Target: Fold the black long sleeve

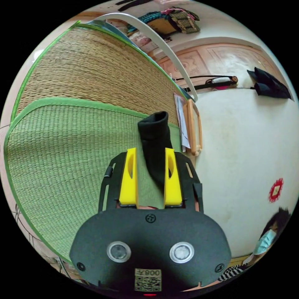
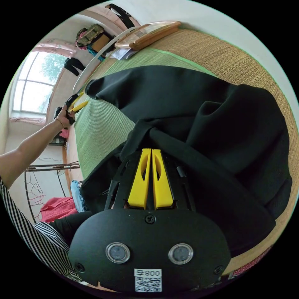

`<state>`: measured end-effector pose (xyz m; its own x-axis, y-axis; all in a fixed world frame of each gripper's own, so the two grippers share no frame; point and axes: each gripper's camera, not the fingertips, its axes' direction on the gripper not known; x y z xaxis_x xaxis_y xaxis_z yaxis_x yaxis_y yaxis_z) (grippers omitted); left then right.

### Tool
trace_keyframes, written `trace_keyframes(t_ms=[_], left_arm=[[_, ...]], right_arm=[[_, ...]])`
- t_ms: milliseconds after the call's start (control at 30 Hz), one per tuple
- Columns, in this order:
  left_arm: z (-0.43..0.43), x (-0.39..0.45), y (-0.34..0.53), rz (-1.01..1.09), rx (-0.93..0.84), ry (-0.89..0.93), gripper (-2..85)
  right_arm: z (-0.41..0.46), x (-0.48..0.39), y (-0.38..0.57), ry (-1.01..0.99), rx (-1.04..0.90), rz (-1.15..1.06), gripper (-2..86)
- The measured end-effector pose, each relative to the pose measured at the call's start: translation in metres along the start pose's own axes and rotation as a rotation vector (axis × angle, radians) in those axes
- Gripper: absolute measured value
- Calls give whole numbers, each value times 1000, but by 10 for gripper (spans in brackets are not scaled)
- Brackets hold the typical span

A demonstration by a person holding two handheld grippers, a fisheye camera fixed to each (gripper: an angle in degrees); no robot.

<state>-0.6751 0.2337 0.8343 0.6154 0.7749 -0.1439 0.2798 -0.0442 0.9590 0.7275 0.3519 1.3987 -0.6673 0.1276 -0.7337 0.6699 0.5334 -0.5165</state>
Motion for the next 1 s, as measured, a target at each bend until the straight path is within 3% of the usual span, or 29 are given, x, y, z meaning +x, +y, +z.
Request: trace_keyframes(t_ms=[300,400,567,733,1000], left_arm=[[-6,-6,7,65,-63,-60,52],[-13,14,27,153,-68,40,39],[3,96,96,472,-252,191,30],[33,177,205,824,-454,266,27],[64,230,395,1218,-705,194,25]], right_arm=[[-2,20,-9,-22,-36,27,3],[-18,33,0,-99,7,68,4],[-64,58,25,-227,142,149,12],[-128,93,46,-504,401,194,67],[-166,156,83,-733,526,276,101]])
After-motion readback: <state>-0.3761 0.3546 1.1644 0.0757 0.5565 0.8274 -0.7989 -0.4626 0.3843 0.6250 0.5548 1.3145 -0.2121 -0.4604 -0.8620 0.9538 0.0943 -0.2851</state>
